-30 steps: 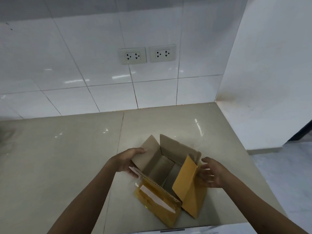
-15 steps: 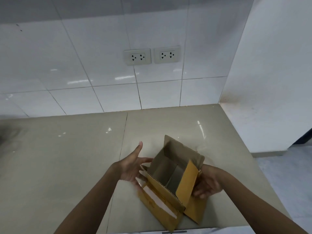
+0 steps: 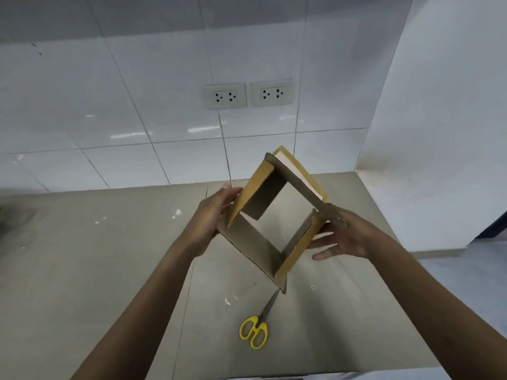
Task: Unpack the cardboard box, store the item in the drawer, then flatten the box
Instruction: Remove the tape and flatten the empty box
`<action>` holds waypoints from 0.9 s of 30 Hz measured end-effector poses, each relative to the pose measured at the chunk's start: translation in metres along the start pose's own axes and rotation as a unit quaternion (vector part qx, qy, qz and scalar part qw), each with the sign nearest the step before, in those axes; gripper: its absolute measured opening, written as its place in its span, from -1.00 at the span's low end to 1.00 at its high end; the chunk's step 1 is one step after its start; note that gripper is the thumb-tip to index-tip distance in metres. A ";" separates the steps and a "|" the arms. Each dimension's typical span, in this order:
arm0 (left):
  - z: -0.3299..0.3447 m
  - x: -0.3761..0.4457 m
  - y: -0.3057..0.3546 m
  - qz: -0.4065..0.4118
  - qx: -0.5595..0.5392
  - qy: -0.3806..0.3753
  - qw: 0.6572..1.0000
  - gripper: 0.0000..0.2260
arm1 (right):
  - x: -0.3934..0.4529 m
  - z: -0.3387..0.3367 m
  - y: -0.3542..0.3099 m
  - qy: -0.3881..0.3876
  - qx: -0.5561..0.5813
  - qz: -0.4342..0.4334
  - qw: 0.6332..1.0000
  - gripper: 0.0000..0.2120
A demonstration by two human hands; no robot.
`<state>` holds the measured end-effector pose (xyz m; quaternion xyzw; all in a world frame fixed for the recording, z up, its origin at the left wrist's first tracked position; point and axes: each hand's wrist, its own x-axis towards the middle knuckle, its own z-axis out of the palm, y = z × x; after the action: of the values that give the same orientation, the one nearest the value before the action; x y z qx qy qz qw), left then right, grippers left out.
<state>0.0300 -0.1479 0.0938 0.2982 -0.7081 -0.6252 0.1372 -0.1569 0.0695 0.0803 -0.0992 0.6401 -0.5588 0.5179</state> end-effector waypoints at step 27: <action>0.036 -0.025 -0.112 -0.033 0.150 0.068 0.986 -0.37 | 0.021 0.029 0.100 0.323 -0.218 -0.093 0.916 -0.39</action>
<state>0.0578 -0.1088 -0.0165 0.3799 -0.7730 -0.4942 0.1179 -0.0991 0.0726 -0.0088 -0.0827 0.8664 -0.4525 0.1941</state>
